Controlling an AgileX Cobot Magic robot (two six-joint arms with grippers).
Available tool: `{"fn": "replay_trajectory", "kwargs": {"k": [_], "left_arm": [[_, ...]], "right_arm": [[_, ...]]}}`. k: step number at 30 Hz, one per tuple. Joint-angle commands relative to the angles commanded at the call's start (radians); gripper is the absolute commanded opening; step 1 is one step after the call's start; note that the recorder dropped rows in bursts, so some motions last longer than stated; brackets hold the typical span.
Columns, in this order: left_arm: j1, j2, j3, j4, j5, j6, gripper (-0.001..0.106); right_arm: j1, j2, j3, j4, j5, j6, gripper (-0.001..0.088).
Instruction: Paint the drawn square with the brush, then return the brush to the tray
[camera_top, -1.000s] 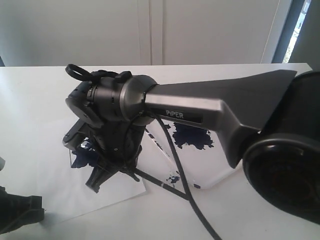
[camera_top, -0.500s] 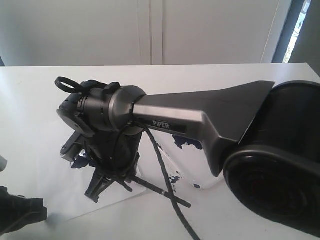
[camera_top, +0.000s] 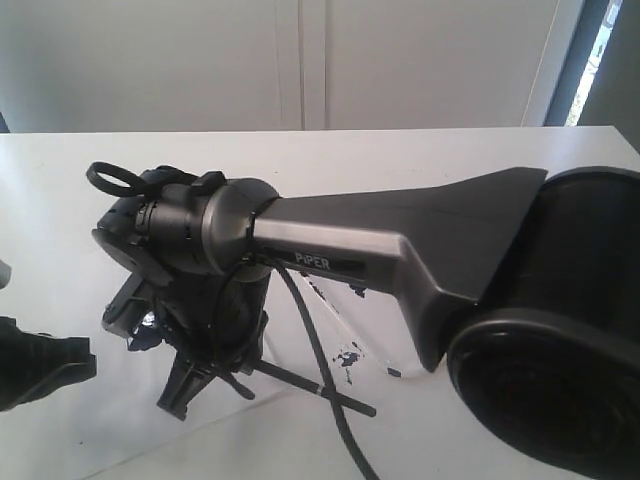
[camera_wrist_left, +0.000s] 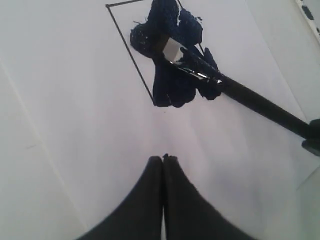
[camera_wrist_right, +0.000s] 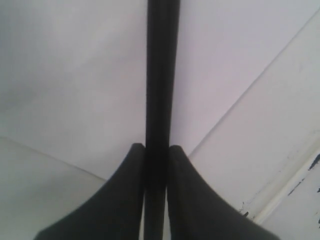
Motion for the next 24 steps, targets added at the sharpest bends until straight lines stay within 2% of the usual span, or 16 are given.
{"fn": "replay_trajectory", "kwargs": {"k": [13, 24], "left_arm": [[0.000, 0.143, -0.008, -0.010, 0.032, -0.002, 0.000], [0.000, 0.149, -0.008, 0.007, 0.016, -0.028, 0.000]], "right_arm": [[0.033, -0.030, 0.000, 0.005, 0.000, 0.000, 0.0000], [0.034, -0.032, 0.004, -0.002, 0.000, 0.000, 0.0000]]}}
